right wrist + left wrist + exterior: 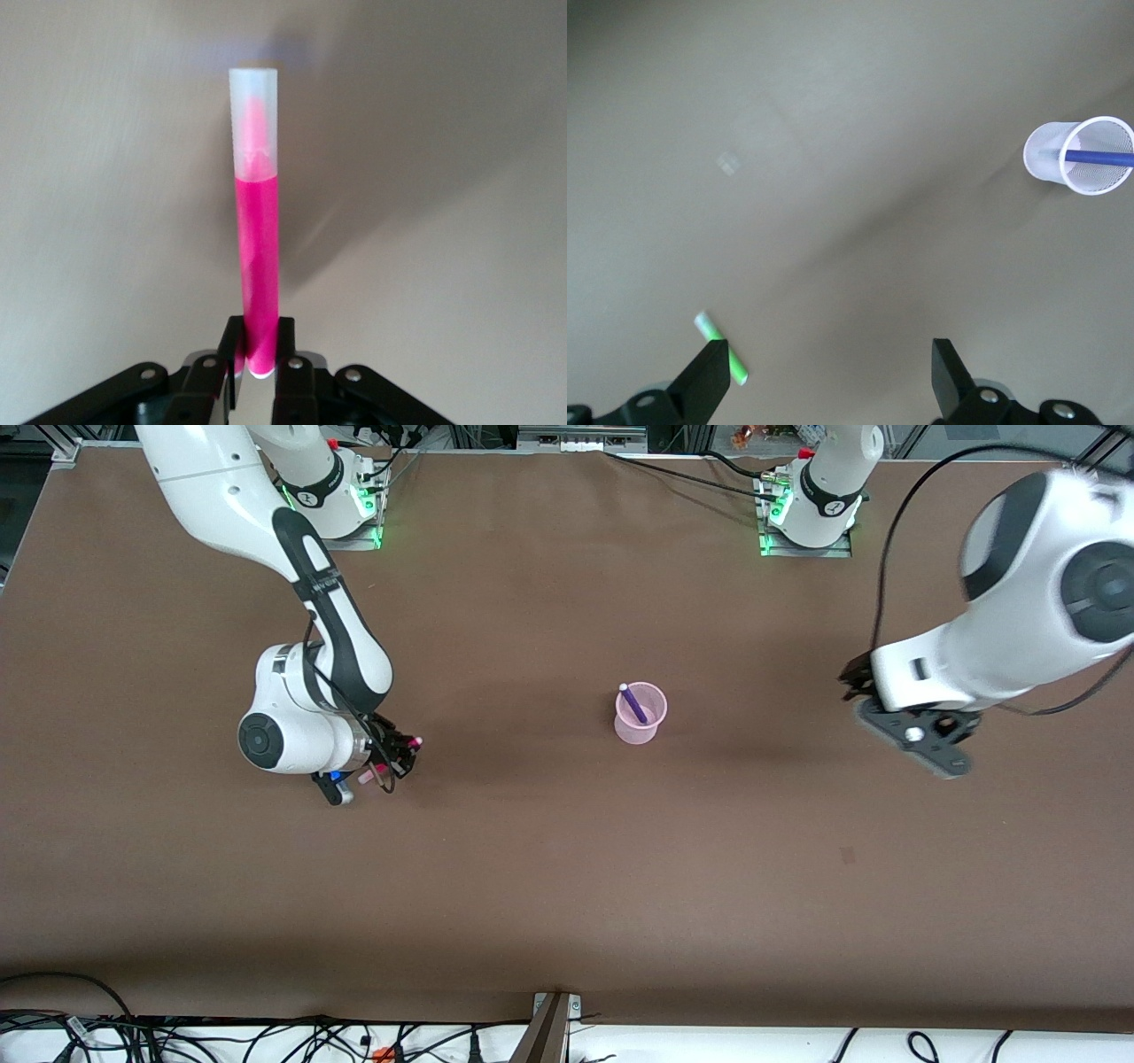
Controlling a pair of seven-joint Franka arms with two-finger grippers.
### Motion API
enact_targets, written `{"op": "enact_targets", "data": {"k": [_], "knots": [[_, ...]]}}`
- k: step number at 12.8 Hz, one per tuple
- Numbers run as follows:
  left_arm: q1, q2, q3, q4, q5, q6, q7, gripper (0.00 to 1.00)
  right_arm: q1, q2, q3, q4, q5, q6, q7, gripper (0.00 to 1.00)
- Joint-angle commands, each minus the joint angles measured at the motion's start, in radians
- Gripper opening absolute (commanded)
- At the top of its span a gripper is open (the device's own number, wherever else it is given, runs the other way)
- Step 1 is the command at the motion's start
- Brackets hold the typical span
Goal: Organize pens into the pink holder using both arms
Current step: 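Carry the pink marker over the pink cup with the right gripper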
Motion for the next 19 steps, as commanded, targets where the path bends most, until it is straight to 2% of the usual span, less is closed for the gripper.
{"op": "enact_targets", "data": {"k": [1, 2, 3, 4, 5, 6, 7, 8, 10, 14, 19], "knots": [[-0.025, -0.048, 0.078, 0.064, 0.019, -0.092, -0.070, 1.00, -0.003, -0.042, 0.004, 0.066, 0.169, -0.167, 0.000, 0.04], [-0.100, -0.083, 0.162, 0.044, 0.012, -0.084, -0.135, 1.00, -0.004, -0.042, 0.004, 0.092, 0.255, -0.211, 0.003, 0.04], [-0.151, -0.114, 0.257, 0.020, -0.046, -0.023, -0.216, 1.00, -0.004, -0.044, 0.004, 0.106, 0.358, -0.244, 0.014, 0.04], [-0.162, -0.151, 0.323, -0.047, -0.145, 0.074, -0.258, 1.00, -0.003, -0.048, 0.004, 0.107, 0.467, -0.252, 0.020, 0.04], [-0.163, -0.218, 0.366, -0.159, -0.193, 0.182, -0.257, 1.00, 0.000, -0.048, 0.006, 0.107, 0.570, -0.253, 0.022, 0.04], [-0.218, -0.302, 0.441, -0.283, -0.191, 0.294, -0.253, 1.00, 0.011, -0.048, 0.014, 0.107, 0.678, -0.250, 0.025, 0.04], [-0.292, -0.370, 0.513, -0.381, -0.189, 0.333, -0.253, 1.00, 0.017, -0.048, 0.038, 0.107, 0.781, -0.239, 0.025, 0.04], [-0.311, -0.399, 0.538, -0.417, -0.188, 0.330, -0.253, 1.00, 0.025, -0.047, 0.052, 0.106, 0.872, -0.229, 0.026, 0.04], [-0.309, -0.378, 0.535, -0.398, -0.178, 0.330, -0.245, 1.00, 0.089, -0.044, 0.076, 0.100, 1.012, -0.146, 0.026, 0.04], [-0.305, -0.363, 0.534, -0.370, -0.168, 0.310, -0.239, 1.00, 0.323, -0.024, 0.087, 0.107, 1.380, 0.139, 0.003, 0.04], [-0.305, -0.363, 0.535, -0.368, -0.168, 0.305, -0.240, 1.00, 0.408, 0.039, 0.089, 0.107, 1.561, 0.155, -0.203, 0.04]]}}
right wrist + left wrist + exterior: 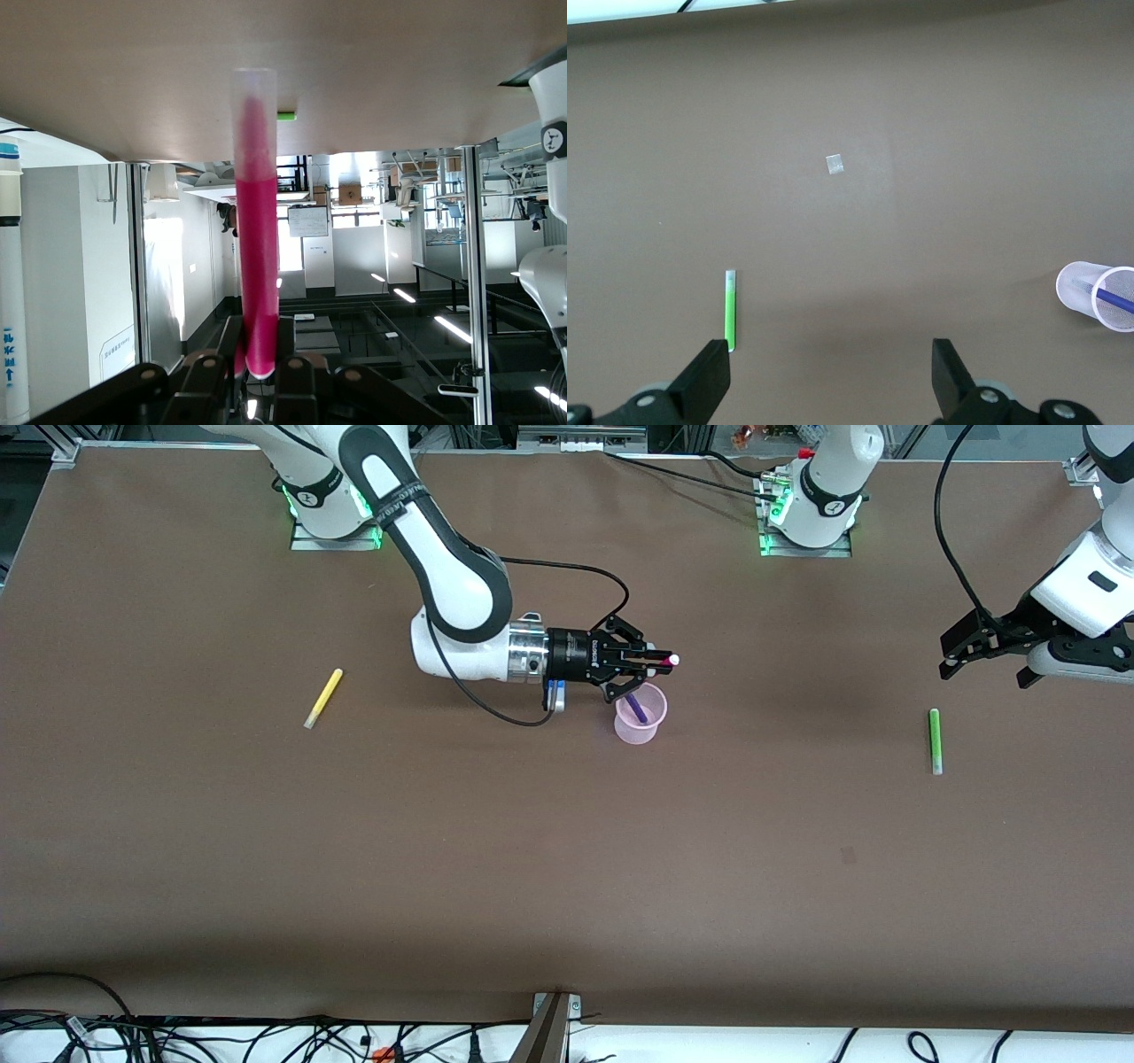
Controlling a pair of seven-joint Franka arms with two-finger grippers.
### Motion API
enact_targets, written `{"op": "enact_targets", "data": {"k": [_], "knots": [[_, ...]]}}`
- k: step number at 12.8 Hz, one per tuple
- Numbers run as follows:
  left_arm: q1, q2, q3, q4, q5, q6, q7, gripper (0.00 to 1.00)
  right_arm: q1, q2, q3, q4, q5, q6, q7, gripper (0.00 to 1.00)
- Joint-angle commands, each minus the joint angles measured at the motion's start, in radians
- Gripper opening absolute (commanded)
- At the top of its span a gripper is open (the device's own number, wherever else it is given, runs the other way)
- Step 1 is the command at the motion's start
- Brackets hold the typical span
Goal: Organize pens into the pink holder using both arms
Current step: 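Lower the pink marker into the cup and open the right gripper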
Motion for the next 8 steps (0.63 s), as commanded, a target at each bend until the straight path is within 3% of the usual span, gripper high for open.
{"op": "enact_targets", "data": {"k": [1, 8], "knots": [[-0.012, -0.003, 0.008, 0.000, 0.007, -0.006, -0.010, 1.00, 0.018, 0.043, -0.007, 0.009, 0.069, -0.009, -0.105, 0.04], [-0.013, -0.002, 0.003, 0.001, 0.008, -0.009, -0.012, 1.00, 0.021, 0.124, -0.008, 0.067, 0.068, -0.008, -0.118, 0.06]]}}
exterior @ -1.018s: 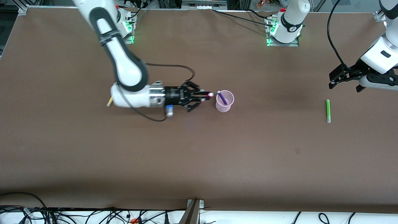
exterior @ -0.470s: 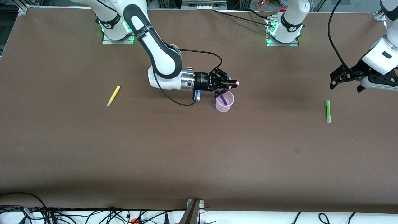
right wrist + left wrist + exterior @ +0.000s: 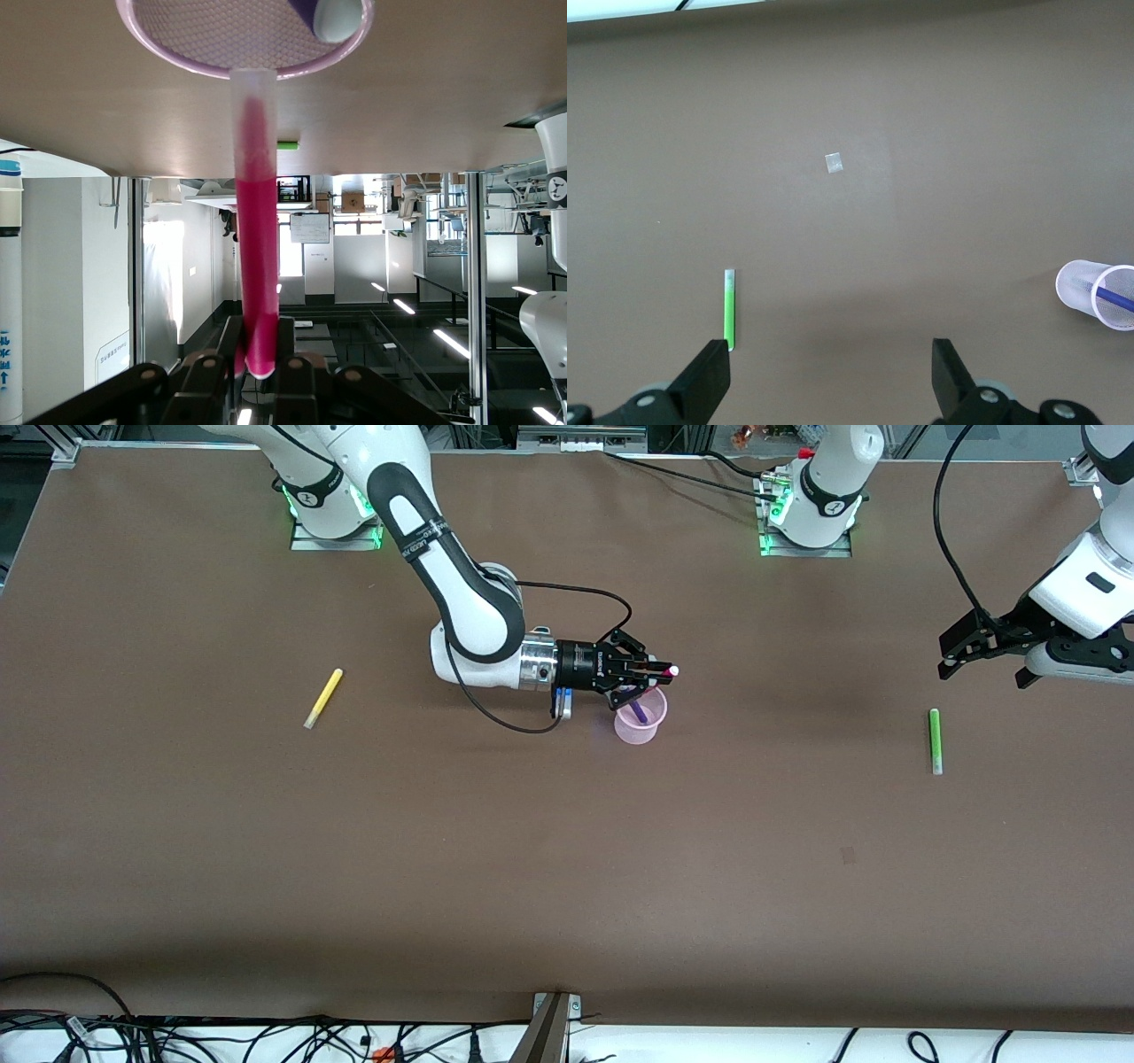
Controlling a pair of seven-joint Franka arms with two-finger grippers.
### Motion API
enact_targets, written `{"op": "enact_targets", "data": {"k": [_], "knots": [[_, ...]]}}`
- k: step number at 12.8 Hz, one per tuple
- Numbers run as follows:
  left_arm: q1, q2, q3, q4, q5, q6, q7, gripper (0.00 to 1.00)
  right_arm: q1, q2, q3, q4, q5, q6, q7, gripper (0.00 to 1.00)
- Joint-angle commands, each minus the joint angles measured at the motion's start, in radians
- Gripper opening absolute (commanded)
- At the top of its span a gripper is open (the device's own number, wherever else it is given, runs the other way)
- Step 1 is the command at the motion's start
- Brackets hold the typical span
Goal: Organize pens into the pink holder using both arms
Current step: 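Lower the pink marker into the cup and open the right gripper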
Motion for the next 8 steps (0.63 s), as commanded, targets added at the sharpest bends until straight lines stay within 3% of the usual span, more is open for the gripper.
{"op": "enact_targets", "data": {"k": [1, 6, 7, 8], "knots": [[-0.014, -0.001, 0.003, 0.002, 0.008, -0.004, -0.012, 1.00, 0.009, 0.057, -0.007, 0.062, 0.021, -0.002, -0.021, 0.06], [-0.023, 0.010, 0.001, 0.004, 0.008, 0.002, -0.013, 1.00, 0.009, 0.087, -0.007, 0.066, 0.021, -0.002, -0.062, 0.07], [-0.024, 0.010, 0.001, 0.005, 0.008, 0.002, -0.015, 1.00, 0.009, 0.093, -0.007, 0.066, 0.021, -0.002, -0.063, 0.15], [-0.024, 0.010, 0.000, 0.007, 0.008, 0.002, -0.021, 1.00, 0.009, 0.098, -0.009, 0.067, 0.020, -0.002, -0.065, 0.32]]}}
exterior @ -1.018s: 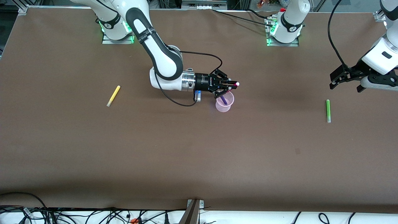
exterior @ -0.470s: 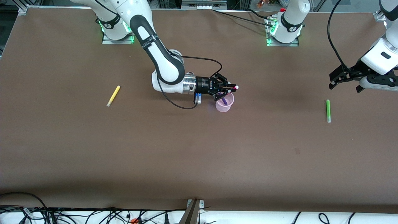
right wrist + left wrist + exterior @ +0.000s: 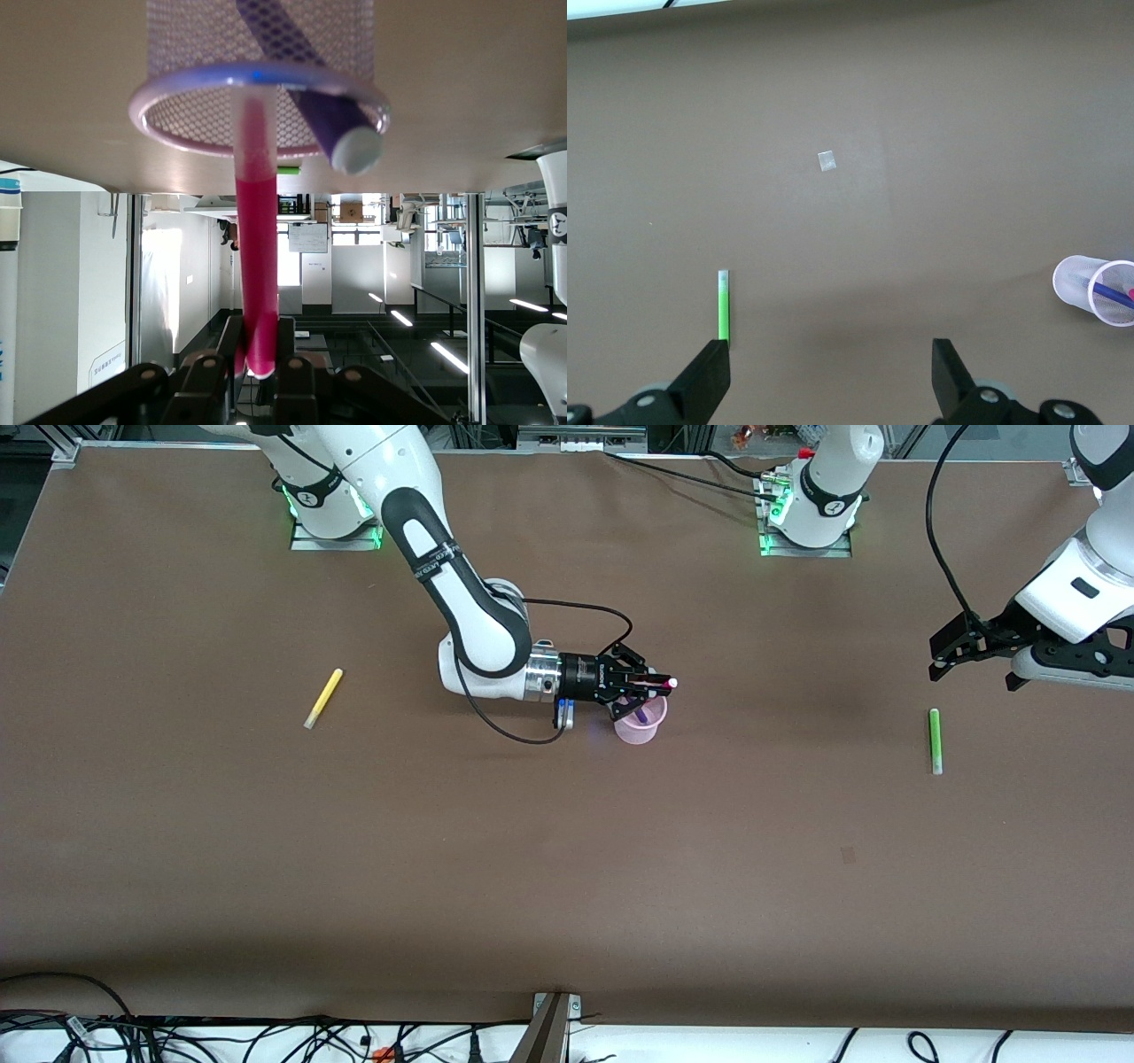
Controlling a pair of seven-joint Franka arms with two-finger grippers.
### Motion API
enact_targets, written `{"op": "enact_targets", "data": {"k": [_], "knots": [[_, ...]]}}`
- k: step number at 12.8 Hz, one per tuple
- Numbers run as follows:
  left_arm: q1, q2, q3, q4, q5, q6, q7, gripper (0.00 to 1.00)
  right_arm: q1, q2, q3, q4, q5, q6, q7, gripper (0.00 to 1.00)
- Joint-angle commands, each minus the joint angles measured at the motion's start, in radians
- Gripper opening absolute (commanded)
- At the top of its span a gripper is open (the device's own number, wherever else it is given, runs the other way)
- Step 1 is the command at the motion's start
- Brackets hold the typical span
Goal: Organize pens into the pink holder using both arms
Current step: 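Withdraw the open right gripper away from the cup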
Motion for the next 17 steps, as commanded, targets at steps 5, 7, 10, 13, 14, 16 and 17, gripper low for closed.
{"op": "enact_targets", "data": {"k": [5, 7, 10, 13, 14, 16, 17], "knots": [[-0.002, -0.002, -0.010, 0.004, 0.007, -0.009, -0.021, 1.00, 0.002, 0.034, -0.010, 0.043, 0.020, -0.002, -0.058, 1.00], [0.000, -0.002, -0.010, 0.005, 0.007, -0.011, -0.018, 1.00, 0.000, 0.025, -0.016, 0.055, 0.006, -0.002, -0.055, 1.00], [0.003, -0.004, -0.010, 0.005, 0.007, -0.031, -0.020, 1.00, -0.001, -0.018, -0.095, 0.064, -0.137, -0.008, -0.046, 1.00], [0.005, -0.002, -0.007, 0.005, 0.007, -0.032, -0.011, 1.00, -0.001, -0.102, -0.184, 0.064, -0.409, -0.029, -0.052, 1.00], [0.005, -0.002, -0.009, 0.005, 0.005, -0.032, -0.011, 1.00, -0.004, -0.126, -0.215, 0.064, -0.516, -0.067, -0.052, 1.00], [0.003, -0.002, -0.010, 0.007, 0.002, -0.032, -0.011, 1.00, -0.004, -0.172, -0.314, 0.064, -0.667, -0.208, -0.055, 1.00], [0.005, -0.002, -0.010, 0.007, -0.004, -0.032, -0.011, 1.00, -0.004, -0.195, -0.373, 0.064, -0.733, -0.292, -0.063, 1.00]]}}
